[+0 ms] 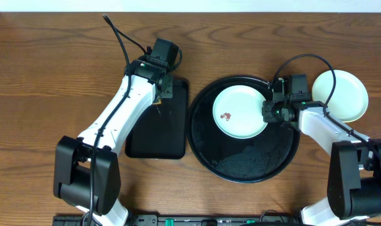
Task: Clean dirty plates on tray and stack at the side
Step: 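Lift the sponge with the left gripper and carry it toward the plate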
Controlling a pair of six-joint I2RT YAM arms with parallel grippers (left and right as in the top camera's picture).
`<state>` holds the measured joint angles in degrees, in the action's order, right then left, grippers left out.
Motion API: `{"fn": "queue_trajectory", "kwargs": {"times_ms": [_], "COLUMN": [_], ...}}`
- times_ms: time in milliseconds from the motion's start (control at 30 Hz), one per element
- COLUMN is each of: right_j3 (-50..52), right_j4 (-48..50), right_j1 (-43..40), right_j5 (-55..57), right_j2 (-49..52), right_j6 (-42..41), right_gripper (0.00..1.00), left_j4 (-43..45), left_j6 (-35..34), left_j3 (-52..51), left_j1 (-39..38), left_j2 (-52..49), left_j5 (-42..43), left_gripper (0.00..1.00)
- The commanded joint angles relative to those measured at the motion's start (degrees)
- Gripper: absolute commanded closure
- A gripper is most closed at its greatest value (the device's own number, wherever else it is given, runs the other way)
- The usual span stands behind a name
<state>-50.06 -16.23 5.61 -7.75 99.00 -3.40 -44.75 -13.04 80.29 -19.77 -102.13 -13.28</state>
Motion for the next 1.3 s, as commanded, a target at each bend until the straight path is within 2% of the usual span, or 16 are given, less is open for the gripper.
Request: {"fn": "queue_trajectory", "kwargs": {"times_ms": [0,133,233,300,367,500,567,633,700,767,833,967,1267], "right_j3": [0.37,0.37,0.37,0.37,0.37,0.37,0.37,0.37,0.37,0.37,0.37,0.37,0.37], "right_j4": [0.20,0.17,0.17,0.17,0.17,0.17,0.17,0.20,0.20,0.17,0.20,0.33,0.44], "right_j1": [0.28,0.28,0.28,0.28,0.28,0.28,0.28,0.28,0.28,0.28,0.28,0.28,0.28], "right_j5": [1.05,1.05,1.05,1.05,1.05,1.03,1.03,1.03,1.03,1.01,0.59,-0.22,-0.22], "right_j2": [0.74,0.74,0.74,0.74,0.74,0.74,0.74,0.74,0.74,0.74,0.74,0.74,0.74], "right_j6": [0.26,0.26,0.26,0.26,0.26,0.26,0.26,0.26,0.26,0.26,0.26,0.26,0.26], "right_gripper": [0.93,0.93,0.93,0.93,0.93,0.92,0.93,0.93,0.92,0.92,0.92,0.91,0.90], "left_j4": [0.61,1.95,3.13,2.56,1.64,1.18,1.16,1.31,1.07,0.94,1.46,3.06,-5.57], "left_j6": [1.01,3.32,3.06,-0.57,-0.87,-1.64,-7.45,-5.27,-2.25,-5.57,-7.28,-3.52,-4.22], "left_j3": [0.83,0.83,0.83,0.83,0.83,0.83,0.83,0.83,0.83,0.83,0.83,1.29,11.63], "left_j1": [0.02,0.02,0.28,0.33,0.20,0.61,0.83,0.66,0.57,0.85,0.83,0.83,-2.78], "left_j2": [-0.48,-0.42,-0.48,-0.33,-0.33,-0.39,-0.35,-0.37,-0.37,-0.39,-0.39,-0.37,-0.37], "left_j5": [-1.60,-1.95,-5.70,-3.48,0.87,-7.50,-3.08,2.16,-0.04,0.61,6.12,14.82,15.69], "left_gripper": [0.93,0.93,0.93,0.93,0.92,0.93,0.92,0.93,0.93,0.93,0.93,0.93,0.93]}}
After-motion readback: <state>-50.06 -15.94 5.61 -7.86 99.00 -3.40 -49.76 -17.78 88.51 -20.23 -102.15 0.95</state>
